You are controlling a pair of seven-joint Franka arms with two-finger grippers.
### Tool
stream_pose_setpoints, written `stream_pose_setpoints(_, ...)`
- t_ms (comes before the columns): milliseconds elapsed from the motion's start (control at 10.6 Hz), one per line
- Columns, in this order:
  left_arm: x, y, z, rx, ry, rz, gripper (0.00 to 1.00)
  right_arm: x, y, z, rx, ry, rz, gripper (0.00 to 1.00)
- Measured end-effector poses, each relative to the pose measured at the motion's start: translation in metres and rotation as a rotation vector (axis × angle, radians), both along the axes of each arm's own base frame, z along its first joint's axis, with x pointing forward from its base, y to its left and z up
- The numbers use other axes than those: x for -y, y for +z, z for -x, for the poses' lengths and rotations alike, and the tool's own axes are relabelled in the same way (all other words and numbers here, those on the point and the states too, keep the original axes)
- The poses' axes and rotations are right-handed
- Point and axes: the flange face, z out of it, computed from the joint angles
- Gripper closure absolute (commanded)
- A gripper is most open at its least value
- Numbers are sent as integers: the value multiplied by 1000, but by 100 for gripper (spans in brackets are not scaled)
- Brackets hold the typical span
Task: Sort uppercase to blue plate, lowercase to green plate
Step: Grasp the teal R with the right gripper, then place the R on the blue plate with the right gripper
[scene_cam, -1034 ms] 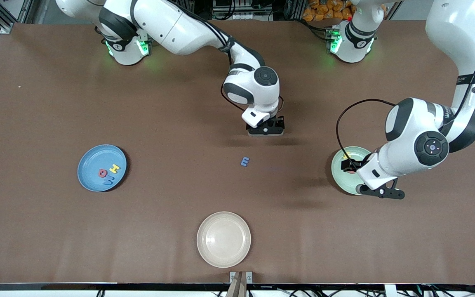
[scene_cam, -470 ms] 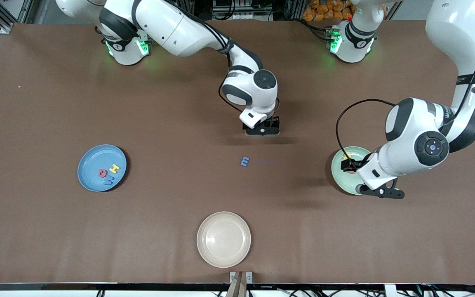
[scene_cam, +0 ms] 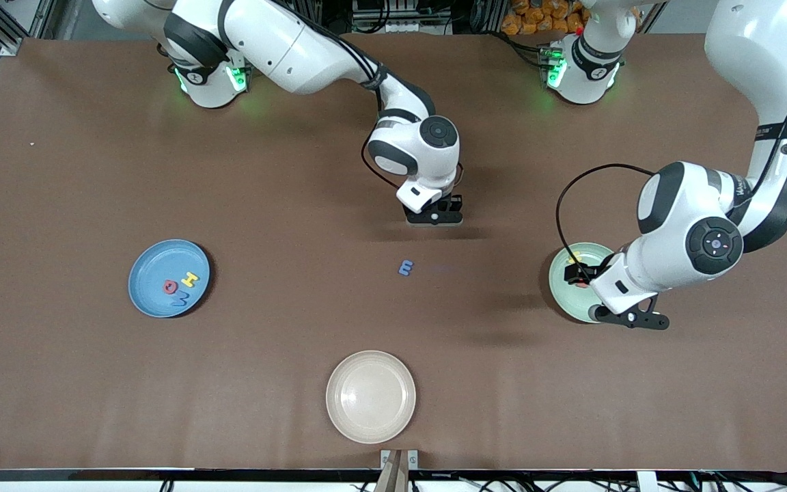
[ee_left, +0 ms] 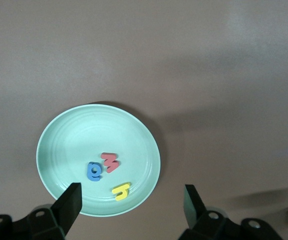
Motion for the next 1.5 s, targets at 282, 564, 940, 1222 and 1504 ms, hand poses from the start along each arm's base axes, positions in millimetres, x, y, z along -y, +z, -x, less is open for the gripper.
stream_pose_setpoints(282,2,0,1,-6,7,18,10,-3,1,3,-1,18,-2,91)
stream_pose_setpoints(564,3,0,1,-7,9,20,10,-3,2,5,6,43,7,100)
stream_pose_setpoints(940,2,0,1,-7,9,20,10,13,22,-19,-5,29,47,100)
stream_pose_setpoints(1222,2,0,1,-7,10,21,11,54,90,-69,-11,30,63,100)
stream_pose_setpoints(1504,4,1,1,-7,7,23,11,117,146,-116,-83,86,81,100)
